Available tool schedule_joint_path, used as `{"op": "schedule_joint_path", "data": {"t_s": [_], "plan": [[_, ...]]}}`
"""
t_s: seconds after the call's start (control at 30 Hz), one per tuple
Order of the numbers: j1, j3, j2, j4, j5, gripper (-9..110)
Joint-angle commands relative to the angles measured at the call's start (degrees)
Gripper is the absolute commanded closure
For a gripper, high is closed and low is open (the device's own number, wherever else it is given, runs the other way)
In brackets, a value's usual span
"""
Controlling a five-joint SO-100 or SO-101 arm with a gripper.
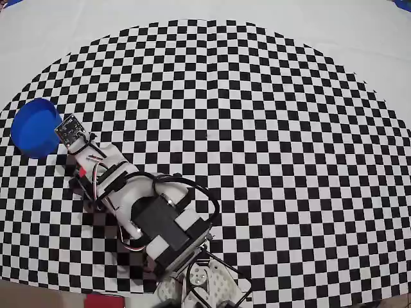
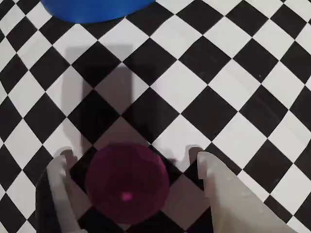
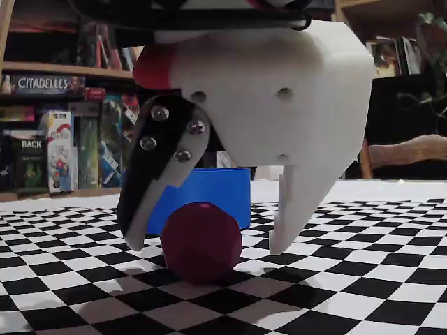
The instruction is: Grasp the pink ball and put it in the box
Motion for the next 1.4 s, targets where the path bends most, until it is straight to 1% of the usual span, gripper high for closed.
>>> {"op": "schedule_joint_path", "data": {"t_s": [0.0,1.17,1.2,1.23,1.27,1.33,1.37], "plan": [[-0.44,-0.18,-0.35,0.35,-0.35,71],[-0.7,0.26,-1.32,0.35,-0.35,71],[-0.7,0.26,-1.32,0.35,-0.35,72],[-0.7,0.26,-1.32,0.35,-0.44,77],[-0.79,0.26,-1.32,0.35,-0.44,83],[-1.23,0.18,-1.32,0.35,-0.44,99],[-1.23,0.18,-1.32,0.35,-0.35,101]]}}
